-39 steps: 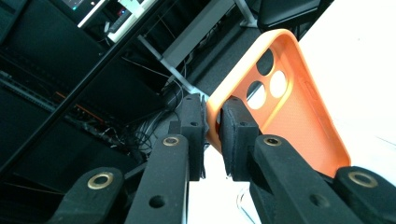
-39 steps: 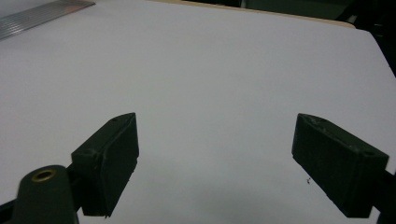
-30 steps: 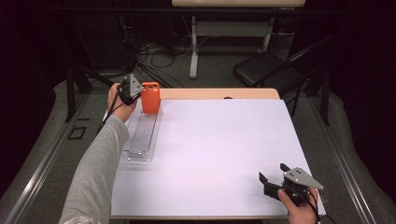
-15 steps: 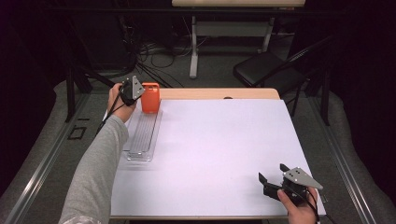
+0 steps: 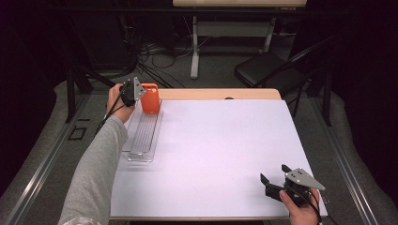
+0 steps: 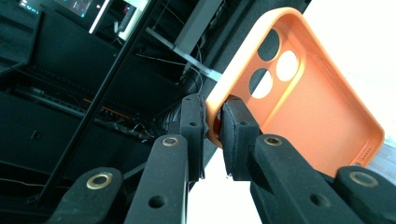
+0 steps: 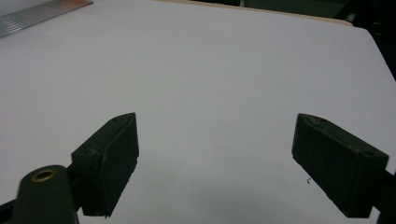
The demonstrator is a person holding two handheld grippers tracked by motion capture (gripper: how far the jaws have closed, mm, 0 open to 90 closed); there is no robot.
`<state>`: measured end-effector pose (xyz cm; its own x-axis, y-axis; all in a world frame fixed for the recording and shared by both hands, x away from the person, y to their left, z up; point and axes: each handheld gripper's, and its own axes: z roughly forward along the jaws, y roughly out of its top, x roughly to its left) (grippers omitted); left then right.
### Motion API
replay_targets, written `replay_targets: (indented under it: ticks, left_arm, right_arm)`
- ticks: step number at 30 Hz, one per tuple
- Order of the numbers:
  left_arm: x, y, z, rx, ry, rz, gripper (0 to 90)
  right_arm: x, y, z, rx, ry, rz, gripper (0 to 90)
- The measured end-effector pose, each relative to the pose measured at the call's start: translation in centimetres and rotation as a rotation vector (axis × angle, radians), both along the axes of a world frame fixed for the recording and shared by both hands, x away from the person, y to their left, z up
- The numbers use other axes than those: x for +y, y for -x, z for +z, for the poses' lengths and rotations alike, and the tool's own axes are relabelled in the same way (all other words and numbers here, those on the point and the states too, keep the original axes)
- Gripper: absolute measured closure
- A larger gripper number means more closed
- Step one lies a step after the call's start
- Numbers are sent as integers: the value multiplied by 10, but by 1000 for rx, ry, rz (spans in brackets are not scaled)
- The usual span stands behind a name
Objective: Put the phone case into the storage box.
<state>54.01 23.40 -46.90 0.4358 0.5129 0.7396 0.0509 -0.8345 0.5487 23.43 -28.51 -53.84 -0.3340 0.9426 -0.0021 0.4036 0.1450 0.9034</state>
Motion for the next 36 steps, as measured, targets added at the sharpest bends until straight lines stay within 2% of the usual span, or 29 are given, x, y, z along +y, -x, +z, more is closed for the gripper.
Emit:
replay_targets:
  ticks: [15, 36]
  left_arm:
    - [2, -3, -2, 2, -23, 24, 772]
    - [0, -4, -4, 8, -1, 38, 714]
  right_arm:
    - [0, 0, 0, 1, 1, 1, 145]
    - [1, -1, -2, 10, -1, 2, 145]
